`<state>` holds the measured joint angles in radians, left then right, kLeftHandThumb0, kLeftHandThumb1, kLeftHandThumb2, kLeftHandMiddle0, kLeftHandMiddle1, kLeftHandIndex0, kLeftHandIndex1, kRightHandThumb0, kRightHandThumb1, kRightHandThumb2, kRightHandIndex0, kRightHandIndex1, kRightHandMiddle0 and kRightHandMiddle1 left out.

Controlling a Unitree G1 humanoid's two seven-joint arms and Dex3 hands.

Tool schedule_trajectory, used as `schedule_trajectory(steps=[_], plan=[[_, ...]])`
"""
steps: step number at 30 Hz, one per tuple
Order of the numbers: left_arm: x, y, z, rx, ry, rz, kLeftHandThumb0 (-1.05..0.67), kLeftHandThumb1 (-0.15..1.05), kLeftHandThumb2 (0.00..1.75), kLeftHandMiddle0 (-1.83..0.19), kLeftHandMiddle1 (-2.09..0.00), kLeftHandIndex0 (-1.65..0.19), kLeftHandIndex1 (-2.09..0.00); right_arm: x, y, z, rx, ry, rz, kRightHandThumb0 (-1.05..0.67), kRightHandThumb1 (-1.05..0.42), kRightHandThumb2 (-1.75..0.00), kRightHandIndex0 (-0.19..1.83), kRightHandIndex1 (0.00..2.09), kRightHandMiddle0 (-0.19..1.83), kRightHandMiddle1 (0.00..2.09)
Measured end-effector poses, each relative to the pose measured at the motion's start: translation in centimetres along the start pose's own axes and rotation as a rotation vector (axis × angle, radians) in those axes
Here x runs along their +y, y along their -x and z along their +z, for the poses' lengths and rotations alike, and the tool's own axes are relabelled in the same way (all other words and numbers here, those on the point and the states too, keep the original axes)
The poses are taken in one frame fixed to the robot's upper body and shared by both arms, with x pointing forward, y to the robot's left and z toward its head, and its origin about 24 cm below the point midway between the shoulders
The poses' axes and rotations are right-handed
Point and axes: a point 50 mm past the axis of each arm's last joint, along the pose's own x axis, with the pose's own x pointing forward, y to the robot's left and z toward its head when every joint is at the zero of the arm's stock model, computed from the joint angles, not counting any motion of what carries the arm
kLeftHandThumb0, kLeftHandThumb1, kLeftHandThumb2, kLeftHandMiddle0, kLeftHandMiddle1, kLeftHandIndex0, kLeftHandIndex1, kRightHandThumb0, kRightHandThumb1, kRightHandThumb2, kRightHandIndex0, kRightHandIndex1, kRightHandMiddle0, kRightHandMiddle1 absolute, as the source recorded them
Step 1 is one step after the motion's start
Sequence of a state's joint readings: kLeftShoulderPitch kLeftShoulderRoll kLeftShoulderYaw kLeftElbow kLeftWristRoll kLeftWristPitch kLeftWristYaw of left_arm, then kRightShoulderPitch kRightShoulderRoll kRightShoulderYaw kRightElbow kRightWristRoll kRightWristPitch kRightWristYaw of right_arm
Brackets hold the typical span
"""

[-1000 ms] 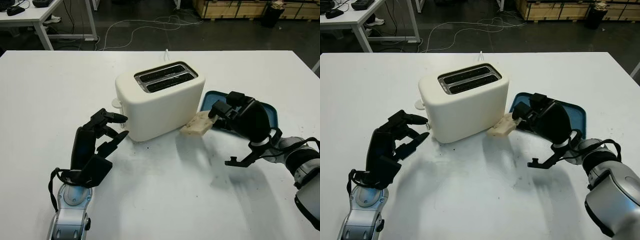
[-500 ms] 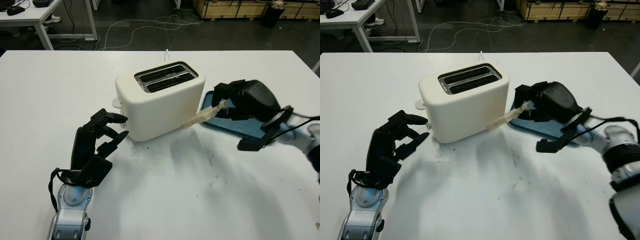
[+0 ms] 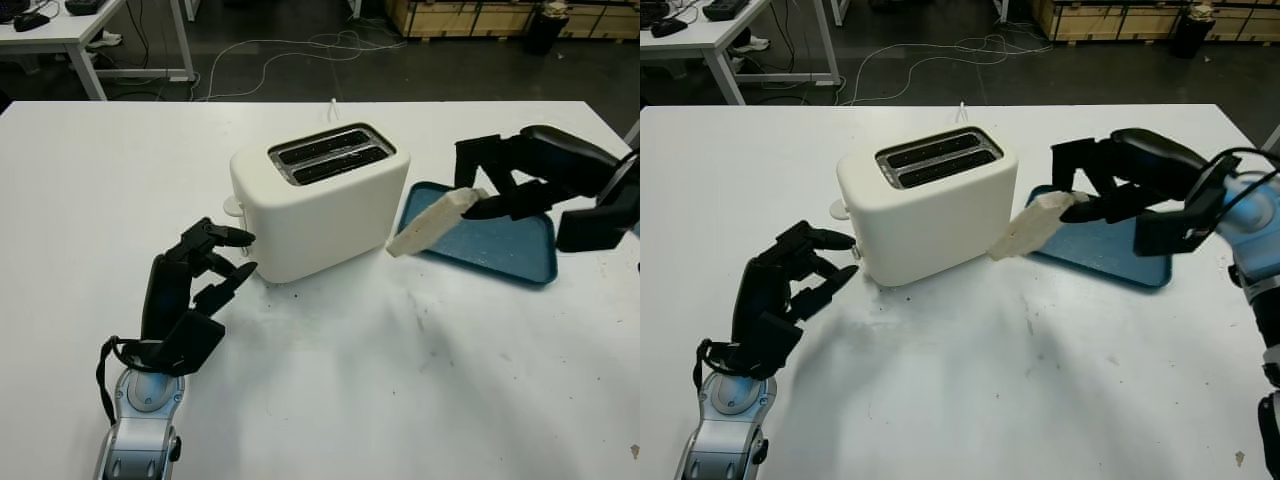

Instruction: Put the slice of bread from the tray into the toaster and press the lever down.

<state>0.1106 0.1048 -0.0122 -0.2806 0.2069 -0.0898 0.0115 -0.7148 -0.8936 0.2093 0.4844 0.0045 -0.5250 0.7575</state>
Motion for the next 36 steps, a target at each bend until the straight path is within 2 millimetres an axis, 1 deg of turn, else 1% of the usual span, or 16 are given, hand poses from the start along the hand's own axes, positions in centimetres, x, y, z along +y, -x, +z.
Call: schedule_trajectory(steps=[3,6,8,11,13,15,16,20,25,28,31,33,36], plan=[[0.0,0.0,0.0,0.000,0.000,0.000,-0.21,0.92,0.14,-0.63,-1.48,-0.55,-1.03,-1.6,-0.1,0.8,0.002,-0.021,0.032,-0.43,-0.92,-0.22,1.05,1.75,0.88,1.75],[0.0,0.0,0.0,0.001,0.000,0.000,-0.20,0.92,0.14,-0.63,-1.48,-0.55,-1.03,-3.5,-0.4,1.6,0.016,-0.035,0.069,-0.46,-0.92,-0.22,1.04,1.75,0.88,1.75],[0.0,0.0,0.0,0.002,0.001,0.000,-0.21,0.92,0.14,-0.63,-1.48,-0.55,-1.03,-5.2,-0.8,2.6,0.014,-0.023,0.057,-0.45,-0.92,-0.17,1.04,1.75,0.88,1.75],[0.0,0.1,-0.1,0.004,0.001,0.001,-0.21,0.92,0.15,-0.63,-1.49,-0.54,-1.03,-7.6,-1.6,4.1,0.026,0.047,0.025,-0.44,-0.92,-0.13,1.04,1.75,0.90,1.75],[0.0,0.1,-0.1,0.004,0.003,0.001,-0.20,0.92,0.15,-0.63,-1.49,-0.54,-1.03,-8.9,-2.4,4.8,0.030,0.070,0.014,-0.43,-0.92,-0.09,1.04,1.73,0.89,1.74],[-0.1,0.1,-0.1,0.003,0.004,0.001,-0.20,0.92,0.16,-0.63,-1.49,-0.54,-1.04,-9.7,-3.5,5.4,0.041,0.076,0.019,-0.43,-0.91,-0.07,1.00,1.69,0.86,1.70],[-0.1,0.1,-0.1,0.003,0.004,0.001,-0.19,0.92,0.15,-0.63,-1.49,-0.54,-1.04,-10.0,-4.2,5.6,0.043,0.075,0.026,-0.41,-0.92,-0.06,1.01,1.72,0.85,1.71],[-0.1,0.2,-0.2,0.003,0.004,0.003,-0.21,0.92,0.15,-0.63,-1.48,-0.54,-1.04,-10.3,-6.7,6.5,0.080,0.087,0.080,-0.40,-0.92,-0.06,1.09,1.74,0.89,1.74],[-0.1,0.2,-0.3,0.008,0.005,0.000,-0.21,0.92,0.15,-0.63,-1.48,-0.54,-1.03,-10.1,-9.4,7.6,0.131,0.114,0.118,-0.36,-0.92,-0.08,1.10,1.75,0.88,1.74],[-0.2,0.2,-0.4,0.012,0.006,-0.001,-0.21,0.92,0.16,-0.62,-1.48,-0.54,-1.03,-9.5,-10.7,7.7,0.153,0.124,0.131,-0.40,-0.92,-0.09,1.13,1.75,0.94,1.74],[-0.2,0.2,-0.4,0.012,0.003,-0.001,-0.22,0.92,0.16,-0.62,-1.47,-0.54,-1.02,-8.7,-11.7,7.5,0.198,0.160,0.138,-0.44,-0.91,-0.08,1.13,1.75,0.97,1.73],[-0.2,0.2,-0.4,0.011,0.003,0.001,-0.21,0.92,0.16,-0.63,-1.47,-0.54,-1.02,-8.1,-12.4,7.3,0.235,0.189,0.147,-0.47,-0.92,-0.08,1.10,1.73,0.94,1.67],[-0.2,0.2,-0.4,0.009,0.004,0.000,-0.21,0.92,0.16,-0.62,-1.47,-0.54,-1.02,-7.3,-13.3,7.3,0.260,0.218,0.158,-0.50,-0.92,-0.07,1.10,1.72,0.93,1.63]])
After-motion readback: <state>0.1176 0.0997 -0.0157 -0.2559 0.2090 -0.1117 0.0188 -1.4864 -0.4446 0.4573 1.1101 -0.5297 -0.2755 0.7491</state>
